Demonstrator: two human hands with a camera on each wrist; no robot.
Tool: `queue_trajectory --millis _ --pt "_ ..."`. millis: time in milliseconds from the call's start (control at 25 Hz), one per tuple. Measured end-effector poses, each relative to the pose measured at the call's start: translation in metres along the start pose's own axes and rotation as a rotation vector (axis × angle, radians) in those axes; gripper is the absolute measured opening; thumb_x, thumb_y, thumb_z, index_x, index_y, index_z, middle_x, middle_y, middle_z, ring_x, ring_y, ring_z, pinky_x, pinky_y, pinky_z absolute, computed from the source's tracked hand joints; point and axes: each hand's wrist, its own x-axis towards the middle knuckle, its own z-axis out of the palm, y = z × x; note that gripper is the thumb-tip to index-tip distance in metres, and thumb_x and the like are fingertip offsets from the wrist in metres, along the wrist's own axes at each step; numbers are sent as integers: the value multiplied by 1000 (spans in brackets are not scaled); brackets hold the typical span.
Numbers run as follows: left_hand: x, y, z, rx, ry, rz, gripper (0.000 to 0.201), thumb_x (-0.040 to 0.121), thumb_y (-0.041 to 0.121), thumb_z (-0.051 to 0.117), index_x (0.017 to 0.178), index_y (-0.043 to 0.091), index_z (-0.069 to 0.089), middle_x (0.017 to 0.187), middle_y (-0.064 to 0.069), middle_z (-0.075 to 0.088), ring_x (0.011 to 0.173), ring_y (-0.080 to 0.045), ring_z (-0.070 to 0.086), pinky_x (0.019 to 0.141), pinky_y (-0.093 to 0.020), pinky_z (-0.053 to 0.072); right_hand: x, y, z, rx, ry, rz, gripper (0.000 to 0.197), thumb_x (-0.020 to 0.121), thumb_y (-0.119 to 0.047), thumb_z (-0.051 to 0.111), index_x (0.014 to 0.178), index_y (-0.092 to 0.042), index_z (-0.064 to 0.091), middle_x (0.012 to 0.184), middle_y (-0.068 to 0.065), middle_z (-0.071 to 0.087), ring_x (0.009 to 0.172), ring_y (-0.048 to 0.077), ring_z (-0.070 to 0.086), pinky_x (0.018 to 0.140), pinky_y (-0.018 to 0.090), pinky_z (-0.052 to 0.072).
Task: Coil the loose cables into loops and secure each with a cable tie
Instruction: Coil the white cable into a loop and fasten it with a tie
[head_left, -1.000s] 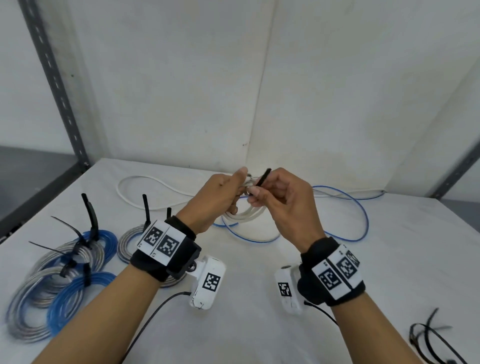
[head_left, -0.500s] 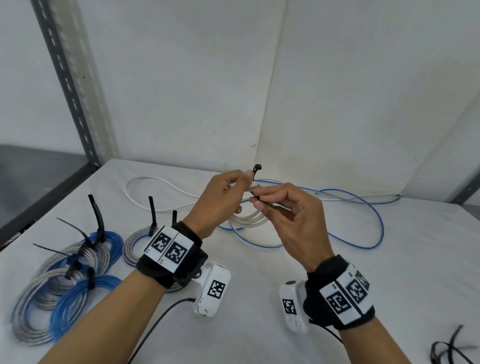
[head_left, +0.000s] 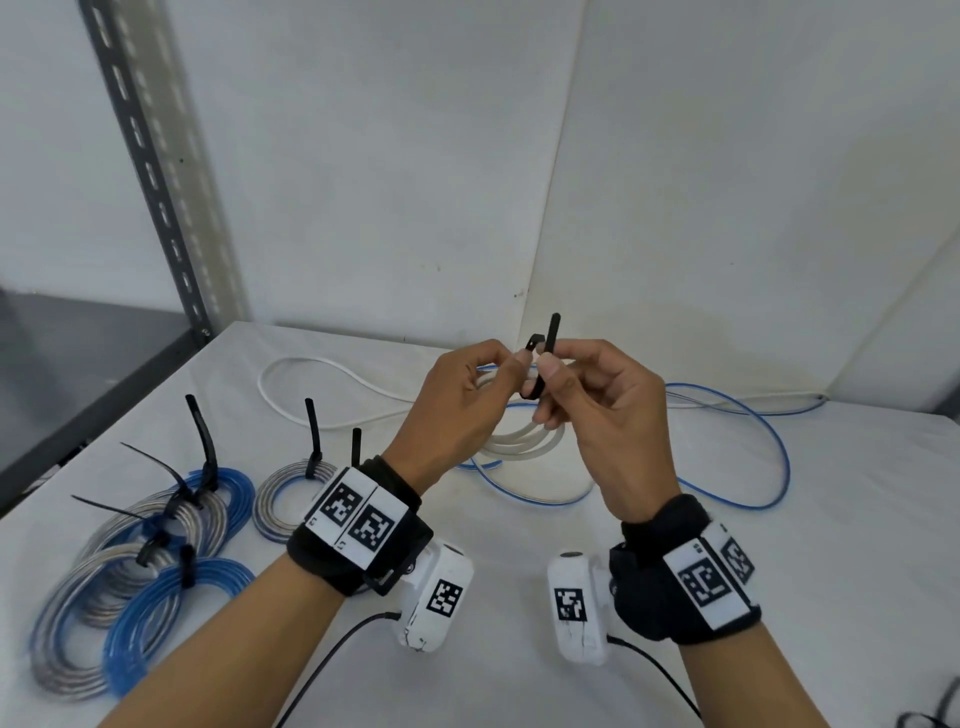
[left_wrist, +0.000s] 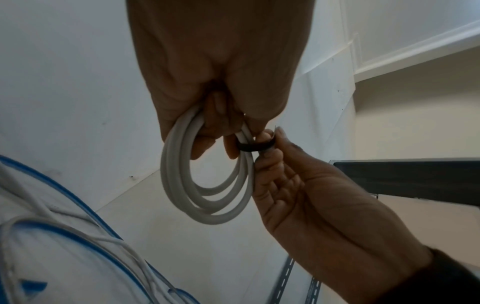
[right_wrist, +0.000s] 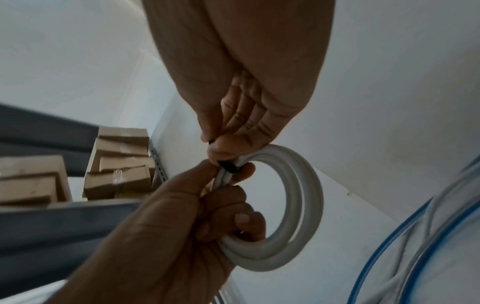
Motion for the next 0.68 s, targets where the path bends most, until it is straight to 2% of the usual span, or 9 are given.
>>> queue_trajectory --millis 80,200,280,360,560,680 --pt "1 0 -1 10 14 25 28 102 30 57 84 12 67 70 6 66 55 -6 49 61 -41 44 -1 0 0 17 -18 40 13 98 -13 63 98 -3 71 79 12 71 61 21 59 63 29 53" --pt "2 0 0 35 38 55 21 103 24 59 88 13 70 66 13 65 53 -1 51 61 -26 43 -1 0 -2 52 -31 83 16 100 -13 61 104 0 70 81 14 72 65 25 61 67 32 54" --pt "1 0 1 35 49 63 21 103 24 59 90 14 72 67 15 66 59 -1 57 64 -23 47 0 -2 -3 76 -20 91 15 100 -11 61 108 -2 69 83 18 72 66 28 62 66 31 55" --pt "1 1 2 21 48 66 19 103 22 60 91 14 73 67 16 67 61 -1 59 66 -20 48 1 -3 -3 88 -18 104 15 100 -11 60 105 -1 69 82 17 72 65 28 60 64 30 53" --pt "2 -1 2 -15 97 86 20 102 19 61 87 8 69 64 14 67 56 -1 58 65 -24 48 0 -8 -4 108 -118 227 18 100 -10 59 89 -1 69 83 17 66 65 24 54 60 27 49" --pt "1 -1 4 -29 80 111 21 102 19 61 87 7 68 65 13 68 56 -2 60 64 -20 46 1 -13 -5 121 -126 307 21 98 -7 58 78 -4 66 76 12 63 59 19 51 57 26 46"
